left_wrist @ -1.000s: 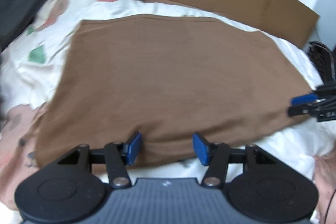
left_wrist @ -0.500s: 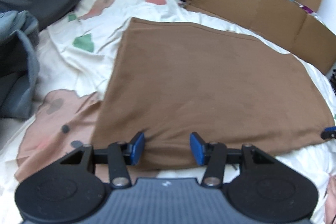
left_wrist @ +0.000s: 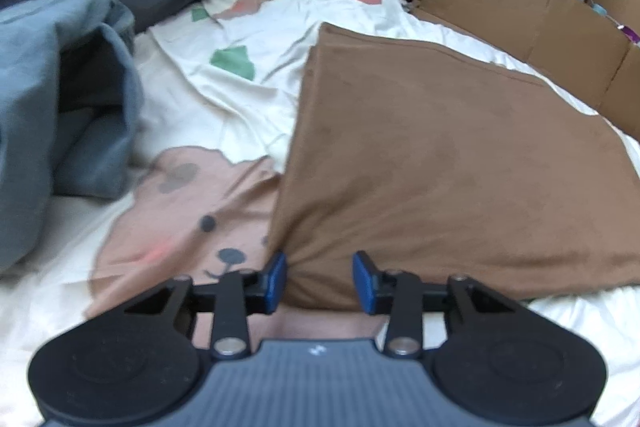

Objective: Fold clothes
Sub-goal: 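Pinch the brown shirt's corner with the left tool while the right tool pinches its edge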

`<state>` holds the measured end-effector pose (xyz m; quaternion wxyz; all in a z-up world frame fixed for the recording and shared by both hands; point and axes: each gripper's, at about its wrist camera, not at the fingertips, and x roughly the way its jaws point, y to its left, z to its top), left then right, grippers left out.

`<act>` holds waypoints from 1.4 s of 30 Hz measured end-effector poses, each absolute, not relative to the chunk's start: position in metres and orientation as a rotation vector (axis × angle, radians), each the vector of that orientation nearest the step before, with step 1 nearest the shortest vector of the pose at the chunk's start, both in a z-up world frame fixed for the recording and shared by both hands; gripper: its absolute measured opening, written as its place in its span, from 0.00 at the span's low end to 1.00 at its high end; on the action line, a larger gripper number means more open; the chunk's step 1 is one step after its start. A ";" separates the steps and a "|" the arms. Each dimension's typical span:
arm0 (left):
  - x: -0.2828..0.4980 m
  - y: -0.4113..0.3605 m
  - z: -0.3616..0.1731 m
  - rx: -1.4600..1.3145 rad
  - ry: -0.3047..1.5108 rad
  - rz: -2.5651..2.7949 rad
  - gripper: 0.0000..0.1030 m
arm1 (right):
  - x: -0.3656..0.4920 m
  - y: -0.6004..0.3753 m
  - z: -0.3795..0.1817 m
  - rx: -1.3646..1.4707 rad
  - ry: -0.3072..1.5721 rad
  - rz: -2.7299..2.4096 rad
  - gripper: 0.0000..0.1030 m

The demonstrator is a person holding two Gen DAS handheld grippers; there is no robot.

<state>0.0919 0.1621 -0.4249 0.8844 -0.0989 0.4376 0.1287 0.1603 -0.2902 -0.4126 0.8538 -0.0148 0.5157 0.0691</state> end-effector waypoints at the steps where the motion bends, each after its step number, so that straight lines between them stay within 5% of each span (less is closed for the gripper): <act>1: 0.090 0.163 -0.423 -0.200 0.911 0.276 0.33 | 0.161 -0.290 -0.410 -0.031 1.076 0.148 0.34; 26: 0.051 0.219 -0.467 -0.995 0.659 0.298 0.60 | 0.183 -0.218 -0.357 -0.100 1.095 0.331 0.34; 35: 0.035 0.236 -0.490 -1.270 0.529 0.251 0.45 | 0.200 -0.196 -0.344 -0.016 1.138 0.365 0.34; 42: 0.036 0.240 -0.500 -1.308 0.510 0.234 0.12 | 0.212 -0.177 -0.344 0.049 1.193 0.382 0.34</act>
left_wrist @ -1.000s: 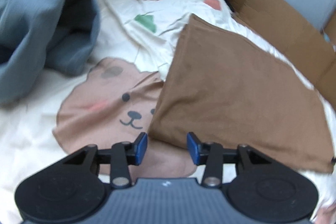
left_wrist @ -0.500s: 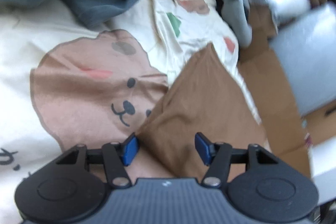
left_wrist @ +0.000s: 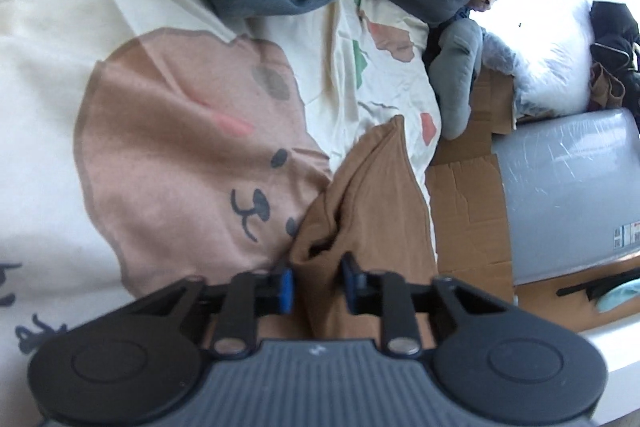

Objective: Fold clothes

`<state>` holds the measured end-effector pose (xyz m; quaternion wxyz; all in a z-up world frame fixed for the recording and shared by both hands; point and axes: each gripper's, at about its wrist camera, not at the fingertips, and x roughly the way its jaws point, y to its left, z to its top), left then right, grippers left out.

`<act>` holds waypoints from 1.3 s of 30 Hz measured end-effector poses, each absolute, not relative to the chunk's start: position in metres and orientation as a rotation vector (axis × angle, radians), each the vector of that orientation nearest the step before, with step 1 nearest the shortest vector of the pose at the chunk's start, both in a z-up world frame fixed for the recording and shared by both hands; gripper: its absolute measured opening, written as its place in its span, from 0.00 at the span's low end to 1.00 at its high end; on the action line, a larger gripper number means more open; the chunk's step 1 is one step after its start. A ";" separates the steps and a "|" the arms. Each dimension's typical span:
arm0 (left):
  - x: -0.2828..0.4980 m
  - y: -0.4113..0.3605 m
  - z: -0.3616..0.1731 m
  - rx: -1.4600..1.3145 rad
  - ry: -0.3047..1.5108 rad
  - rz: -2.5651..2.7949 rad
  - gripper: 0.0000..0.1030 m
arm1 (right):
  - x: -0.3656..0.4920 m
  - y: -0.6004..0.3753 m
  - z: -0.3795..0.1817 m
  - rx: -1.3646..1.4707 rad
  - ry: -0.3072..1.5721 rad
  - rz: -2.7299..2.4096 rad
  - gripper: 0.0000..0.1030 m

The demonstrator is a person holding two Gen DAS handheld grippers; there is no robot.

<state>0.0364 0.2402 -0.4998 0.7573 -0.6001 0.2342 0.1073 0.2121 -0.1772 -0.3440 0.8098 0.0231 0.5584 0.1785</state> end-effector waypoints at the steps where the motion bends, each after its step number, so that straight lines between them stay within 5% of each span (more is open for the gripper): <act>1: 0.035 0.240 -0.500 -1.320 0.508 0.231 0.09 | 0.213 -0.173 -0.346 0.065 1.212 0.382 0.33; 15: 0.032 0.244 -0.475 -1.264 0.513 0.248 0.06 | 0.212 -0.101 -0.367 0.048 1.288 0.453 0.10; 39: 0.044 0.249 -0.481 -1.212 0.600 0.273 0.07 | 0.189 -0.046 -0.402 0.013 1.294 0.364 0.06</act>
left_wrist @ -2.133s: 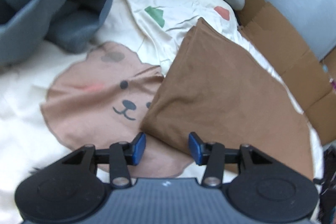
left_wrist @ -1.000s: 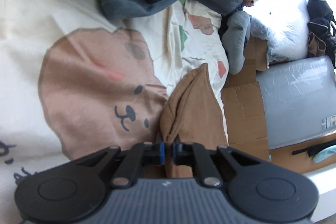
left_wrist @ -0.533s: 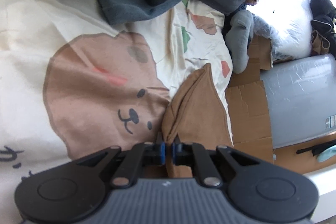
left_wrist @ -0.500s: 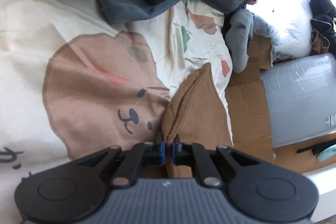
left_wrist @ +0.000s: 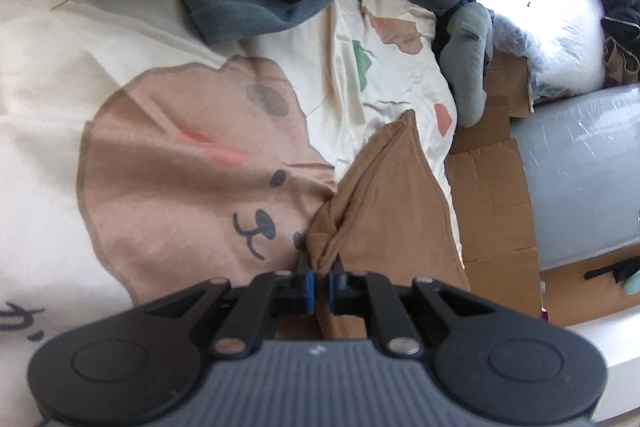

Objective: Fold clothes

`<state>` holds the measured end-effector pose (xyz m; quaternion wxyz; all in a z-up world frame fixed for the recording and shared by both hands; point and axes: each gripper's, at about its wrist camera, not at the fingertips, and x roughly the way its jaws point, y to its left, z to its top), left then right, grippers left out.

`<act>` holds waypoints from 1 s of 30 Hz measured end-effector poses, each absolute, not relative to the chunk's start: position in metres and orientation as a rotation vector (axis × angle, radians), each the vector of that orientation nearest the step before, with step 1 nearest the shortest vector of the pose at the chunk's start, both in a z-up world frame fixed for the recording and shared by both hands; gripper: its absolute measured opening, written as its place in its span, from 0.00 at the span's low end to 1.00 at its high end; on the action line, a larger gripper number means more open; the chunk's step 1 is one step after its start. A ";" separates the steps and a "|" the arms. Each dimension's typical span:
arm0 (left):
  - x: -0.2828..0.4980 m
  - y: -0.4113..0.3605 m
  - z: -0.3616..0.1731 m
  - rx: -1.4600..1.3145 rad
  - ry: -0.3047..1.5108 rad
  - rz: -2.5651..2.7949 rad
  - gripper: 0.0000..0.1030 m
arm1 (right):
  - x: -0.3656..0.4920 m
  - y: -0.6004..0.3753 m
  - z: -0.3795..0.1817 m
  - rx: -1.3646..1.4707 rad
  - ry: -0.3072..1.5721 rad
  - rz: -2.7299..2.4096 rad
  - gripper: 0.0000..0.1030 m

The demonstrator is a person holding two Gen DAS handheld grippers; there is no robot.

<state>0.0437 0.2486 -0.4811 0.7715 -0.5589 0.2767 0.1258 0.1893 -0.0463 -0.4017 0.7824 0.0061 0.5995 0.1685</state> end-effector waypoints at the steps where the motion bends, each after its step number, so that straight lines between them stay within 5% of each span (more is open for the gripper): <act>1: 0.043 0.249 -0.481 -1.212 0.600 0.271 0.07 | 0.191 -0.047 -0.400 0.014 1.281 0.360 0.06; 30: 0.047 0.249 -0.481 -1.188 0.622 0.285 0.07 | 0.239 -0.063 -0.411 0.084 1.251 0.330 0.10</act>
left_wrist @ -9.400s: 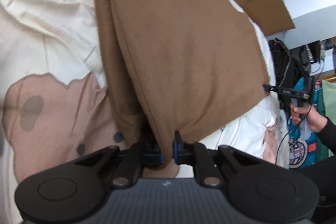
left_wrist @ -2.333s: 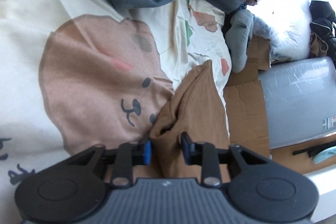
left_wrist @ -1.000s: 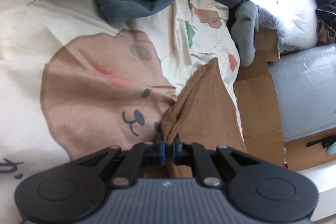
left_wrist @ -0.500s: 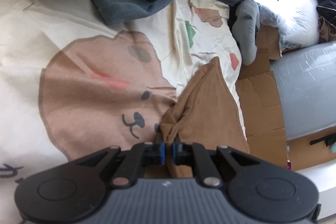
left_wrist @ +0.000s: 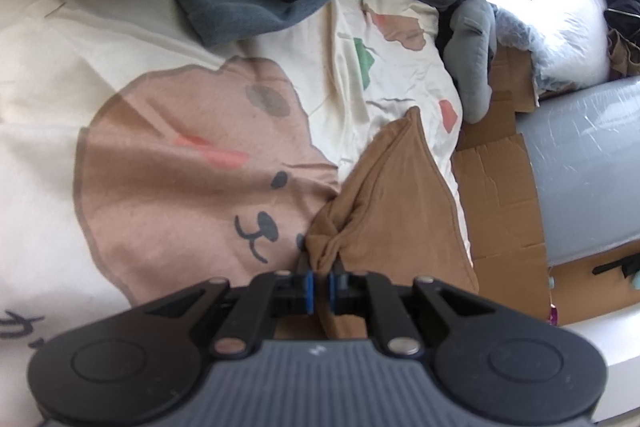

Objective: Fold clothes

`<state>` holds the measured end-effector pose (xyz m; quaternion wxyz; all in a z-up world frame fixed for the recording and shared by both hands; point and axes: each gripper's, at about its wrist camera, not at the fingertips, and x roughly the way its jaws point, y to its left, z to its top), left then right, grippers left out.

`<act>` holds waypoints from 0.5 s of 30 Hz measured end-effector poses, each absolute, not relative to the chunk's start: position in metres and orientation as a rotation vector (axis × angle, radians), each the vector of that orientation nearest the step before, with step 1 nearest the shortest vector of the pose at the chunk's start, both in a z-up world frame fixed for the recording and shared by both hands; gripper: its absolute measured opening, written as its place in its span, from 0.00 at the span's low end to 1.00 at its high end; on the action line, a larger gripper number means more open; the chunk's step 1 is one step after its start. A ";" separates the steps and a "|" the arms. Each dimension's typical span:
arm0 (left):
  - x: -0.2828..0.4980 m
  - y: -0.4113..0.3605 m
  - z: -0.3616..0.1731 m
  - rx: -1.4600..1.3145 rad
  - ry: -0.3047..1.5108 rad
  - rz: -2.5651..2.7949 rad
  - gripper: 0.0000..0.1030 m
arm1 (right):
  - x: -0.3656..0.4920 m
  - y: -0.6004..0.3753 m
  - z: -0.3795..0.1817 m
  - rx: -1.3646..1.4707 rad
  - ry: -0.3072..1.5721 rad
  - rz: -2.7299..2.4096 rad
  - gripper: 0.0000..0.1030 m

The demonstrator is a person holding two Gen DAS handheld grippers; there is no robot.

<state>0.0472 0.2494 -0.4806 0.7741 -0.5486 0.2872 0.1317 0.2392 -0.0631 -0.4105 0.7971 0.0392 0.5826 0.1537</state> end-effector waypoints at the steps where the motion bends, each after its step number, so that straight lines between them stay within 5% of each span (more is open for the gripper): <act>1: 0.047 0.250 -0.481 -1.188 0.623 0.284 0.08 | 0.244 -0.063 -0.412 0.079 1.240 0.327 0.10; 15: 0.046 0.252 -0.486 -1.197 0.637 0.274 0.09 | 0.305 -0.060 -0.419 0.123 1.162 0.241 0.10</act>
